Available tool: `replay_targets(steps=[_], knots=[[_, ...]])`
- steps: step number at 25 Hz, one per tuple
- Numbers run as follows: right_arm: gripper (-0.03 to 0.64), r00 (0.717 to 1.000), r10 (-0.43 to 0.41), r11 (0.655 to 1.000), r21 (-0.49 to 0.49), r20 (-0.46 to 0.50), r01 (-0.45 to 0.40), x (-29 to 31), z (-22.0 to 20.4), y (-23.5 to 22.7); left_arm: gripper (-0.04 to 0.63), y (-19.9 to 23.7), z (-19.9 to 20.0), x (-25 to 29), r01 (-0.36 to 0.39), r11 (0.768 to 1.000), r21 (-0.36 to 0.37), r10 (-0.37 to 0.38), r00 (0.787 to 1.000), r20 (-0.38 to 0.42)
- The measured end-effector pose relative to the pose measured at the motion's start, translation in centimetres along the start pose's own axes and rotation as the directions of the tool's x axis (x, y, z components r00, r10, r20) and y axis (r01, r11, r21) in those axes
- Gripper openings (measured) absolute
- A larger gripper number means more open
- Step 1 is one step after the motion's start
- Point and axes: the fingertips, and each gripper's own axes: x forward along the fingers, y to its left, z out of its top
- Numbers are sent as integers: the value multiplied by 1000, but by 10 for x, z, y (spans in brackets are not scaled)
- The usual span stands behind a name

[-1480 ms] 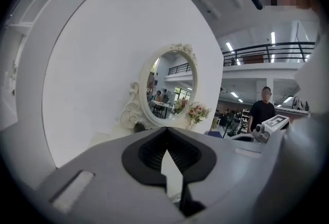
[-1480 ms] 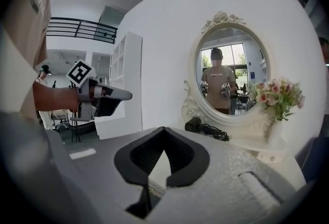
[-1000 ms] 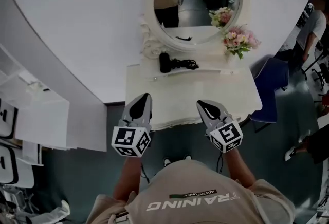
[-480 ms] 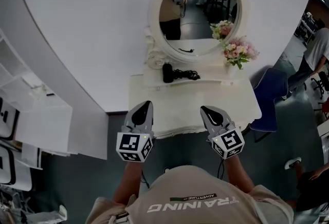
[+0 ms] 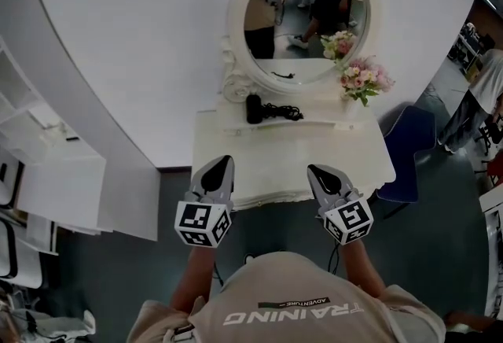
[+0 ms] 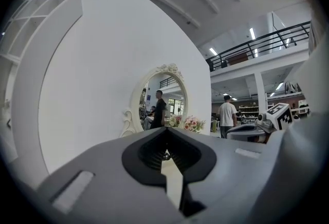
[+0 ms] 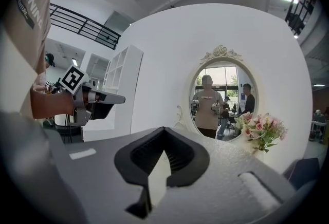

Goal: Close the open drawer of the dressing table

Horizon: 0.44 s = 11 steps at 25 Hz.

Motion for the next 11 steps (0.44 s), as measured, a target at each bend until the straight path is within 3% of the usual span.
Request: replay_targets(steps=[11], knots=[[2, 999, 1, 1000, 12, -32, -1, -2, -22, 2, 18, -1, -12, -3, 8, 1000, -11, -8, 1000, -5]])
